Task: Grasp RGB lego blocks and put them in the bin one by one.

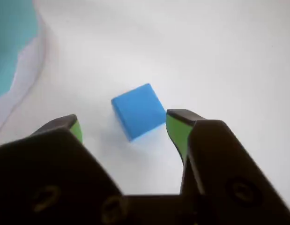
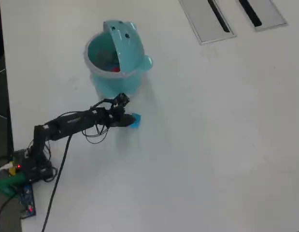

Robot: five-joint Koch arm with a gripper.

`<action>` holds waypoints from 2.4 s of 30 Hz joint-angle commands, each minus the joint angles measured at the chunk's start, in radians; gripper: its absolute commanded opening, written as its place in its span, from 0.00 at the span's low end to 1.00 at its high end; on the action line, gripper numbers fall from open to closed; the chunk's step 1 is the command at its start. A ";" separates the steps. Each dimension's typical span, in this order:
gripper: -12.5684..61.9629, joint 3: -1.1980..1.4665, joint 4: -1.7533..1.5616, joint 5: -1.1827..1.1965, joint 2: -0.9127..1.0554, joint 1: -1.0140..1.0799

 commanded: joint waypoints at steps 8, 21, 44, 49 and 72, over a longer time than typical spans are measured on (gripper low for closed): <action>0.63 -0.129 -0.081 -0.009 -0.051 0.003; 0.63 -0.164 -0.106 -0.009 -0.140 0.014; 0.30 -0.135 -0.267 0.178 -0.161 -0.021; 0.29 -0.135 -0.272 0.204 -0.112 -0.031; 0.29 0.061 -0.247 0.249 0.348 -0.038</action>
